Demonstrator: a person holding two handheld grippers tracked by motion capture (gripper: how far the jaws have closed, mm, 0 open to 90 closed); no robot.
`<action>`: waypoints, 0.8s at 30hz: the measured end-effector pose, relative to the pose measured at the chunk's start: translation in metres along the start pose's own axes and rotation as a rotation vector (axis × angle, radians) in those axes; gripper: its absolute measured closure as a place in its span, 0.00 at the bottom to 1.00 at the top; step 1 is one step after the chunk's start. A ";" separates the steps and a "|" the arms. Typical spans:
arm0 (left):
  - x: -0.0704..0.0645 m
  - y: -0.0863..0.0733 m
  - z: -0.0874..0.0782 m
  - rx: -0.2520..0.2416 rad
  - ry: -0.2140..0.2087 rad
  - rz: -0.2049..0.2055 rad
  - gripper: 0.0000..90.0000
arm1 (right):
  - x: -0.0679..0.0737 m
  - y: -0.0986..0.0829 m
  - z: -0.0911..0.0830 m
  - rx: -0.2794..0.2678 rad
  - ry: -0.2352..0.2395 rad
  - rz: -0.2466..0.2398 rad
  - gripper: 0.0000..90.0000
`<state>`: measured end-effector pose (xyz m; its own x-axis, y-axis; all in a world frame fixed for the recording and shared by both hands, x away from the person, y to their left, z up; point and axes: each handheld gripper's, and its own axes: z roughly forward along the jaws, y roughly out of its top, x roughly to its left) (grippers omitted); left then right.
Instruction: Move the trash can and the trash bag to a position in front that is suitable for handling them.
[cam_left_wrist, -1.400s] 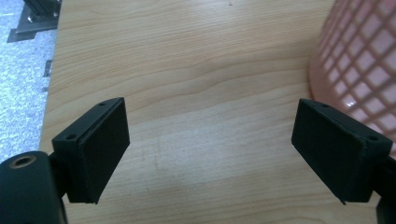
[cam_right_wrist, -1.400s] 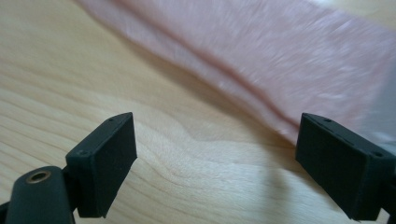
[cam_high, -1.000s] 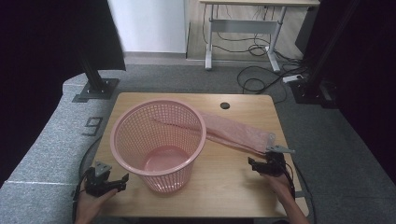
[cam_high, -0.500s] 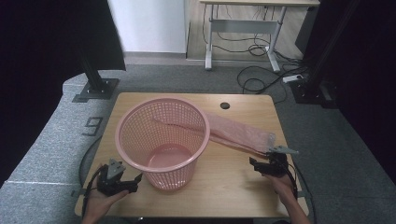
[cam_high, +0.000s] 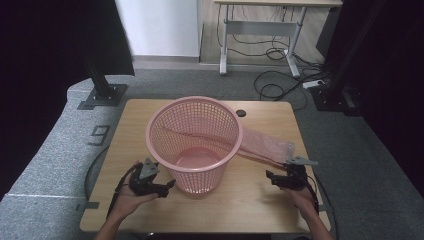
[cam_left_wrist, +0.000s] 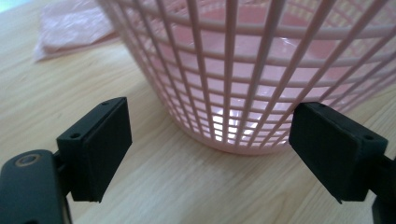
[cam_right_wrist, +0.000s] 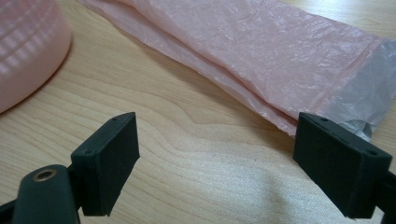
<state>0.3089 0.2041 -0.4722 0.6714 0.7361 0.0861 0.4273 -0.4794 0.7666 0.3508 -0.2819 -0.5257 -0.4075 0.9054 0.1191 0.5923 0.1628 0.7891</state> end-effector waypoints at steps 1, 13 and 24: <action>-0.002 0.005 0.005 0.000 -0.015 0.009 0.14 | 0.000 0.000 0.000 0.001 -0.002 -0.002 0.15; -0.011 0.030 0.033 0.003 -0.049 0.030 0.15 | 0.002 -0.001 0.000 0.005 0.008 -0.033 0.16; -0.009 0.036 0.042 -0.002 -0.063 0.029 0.14 | 0.004 -0.003 0.000 0.019 0.006 -0.058 0.16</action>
<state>0.3437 0.1599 -0.4724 0.7204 0.6902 0.0682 0.4058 -0.4992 0.7656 0.3477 -0.2786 -0.5273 -0.4455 0.8920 0.0768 0.5804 0.2224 0.7833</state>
